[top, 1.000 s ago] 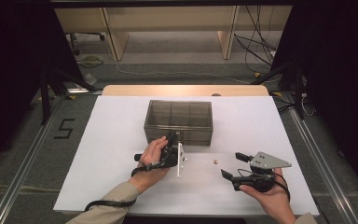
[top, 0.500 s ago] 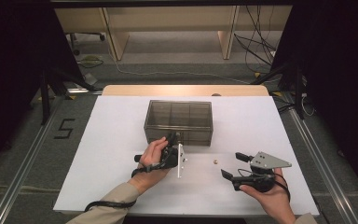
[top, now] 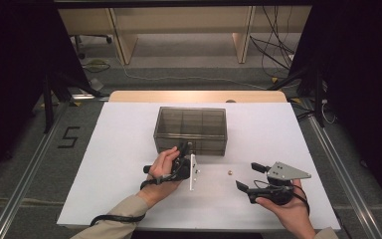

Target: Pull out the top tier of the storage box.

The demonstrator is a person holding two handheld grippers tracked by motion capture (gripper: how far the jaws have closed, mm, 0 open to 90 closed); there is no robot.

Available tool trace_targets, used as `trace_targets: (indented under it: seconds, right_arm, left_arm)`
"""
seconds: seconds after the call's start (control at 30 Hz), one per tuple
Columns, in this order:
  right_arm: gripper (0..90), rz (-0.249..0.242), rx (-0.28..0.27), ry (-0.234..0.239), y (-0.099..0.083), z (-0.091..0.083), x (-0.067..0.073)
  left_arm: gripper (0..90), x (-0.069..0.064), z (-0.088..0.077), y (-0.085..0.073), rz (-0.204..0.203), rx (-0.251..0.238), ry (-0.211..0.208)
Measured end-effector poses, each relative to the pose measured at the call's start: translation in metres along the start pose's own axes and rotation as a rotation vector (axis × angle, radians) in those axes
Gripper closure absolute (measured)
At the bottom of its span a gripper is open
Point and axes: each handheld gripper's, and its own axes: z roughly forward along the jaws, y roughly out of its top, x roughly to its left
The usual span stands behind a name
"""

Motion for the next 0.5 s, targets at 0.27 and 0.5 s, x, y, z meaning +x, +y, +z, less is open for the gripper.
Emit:
trace_targets:
  seconds: [0.27,0.5]
  right_arm:
    - [17.1,0.000,0.000,0.000,0.0000,0.0000,0.0000]
    - [17.1,-0.001,0.000,0.000,0.0001,-0.0002,0.0000]
  left_arm:
    - [79.4,-0.0003,-0.0008,0.0000,0.004,-0.003,0.001]
    - [79.4,-0.0008,-0.0026,0.0004,0.008,-0.001,0.000]
